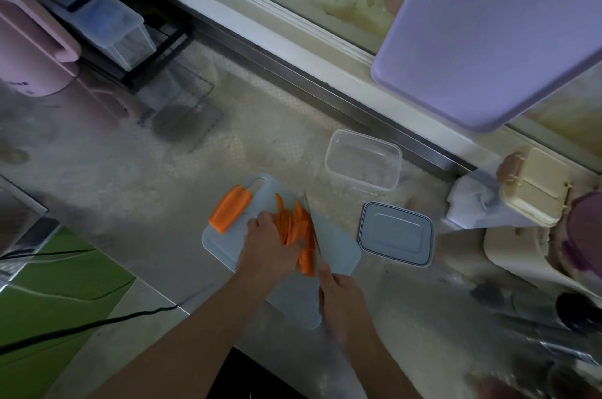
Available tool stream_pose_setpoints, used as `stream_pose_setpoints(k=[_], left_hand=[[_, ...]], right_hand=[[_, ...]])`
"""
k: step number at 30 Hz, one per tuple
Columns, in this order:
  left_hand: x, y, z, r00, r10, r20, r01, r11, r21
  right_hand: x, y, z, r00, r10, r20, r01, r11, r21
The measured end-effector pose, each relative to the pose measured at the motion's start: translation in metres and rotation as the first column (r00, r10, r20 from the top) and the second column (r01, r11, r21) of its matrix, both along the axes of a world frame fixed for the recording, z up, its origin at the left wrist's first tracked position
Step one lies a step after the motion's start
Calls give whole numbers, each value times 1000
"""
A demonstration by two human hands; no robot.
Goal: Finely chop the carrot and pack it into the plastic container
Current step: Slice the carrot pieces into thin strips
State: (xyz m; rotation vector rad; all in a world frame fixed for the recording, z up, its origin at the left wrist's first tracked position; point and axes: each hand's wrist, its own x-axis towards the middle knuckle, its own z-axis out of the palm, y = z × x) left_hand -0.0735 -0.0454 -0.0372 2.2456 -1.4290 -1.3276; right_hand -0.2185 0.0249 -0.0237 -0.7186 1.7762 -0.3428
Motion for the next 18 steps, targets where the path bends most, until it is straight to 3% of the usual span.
stream_pose_setpoints(k=[5, 10, 14, 18], left_hand=[[3, -2, 0, 994, -83, 69, 85, 996, -23], [6, -7, 4, 977, -168, 131, 175, 984, -39], [24, -10, -5, 994, -31, 107, 40, 995, -91], [35, -10, -7, 978, -52, 200, 79, 989, -128]], right_hand=[[-13, -1, 13, 979, -91, 185, 80, 995, 67], [-19, -2, 14, 974, -102, 202, 92, 994, 58], [-17, -2, 14, 971, -108, 211, 98, 993, 59], [-17, -2, 14, 970, -136, 201, 126, 990, 61]])
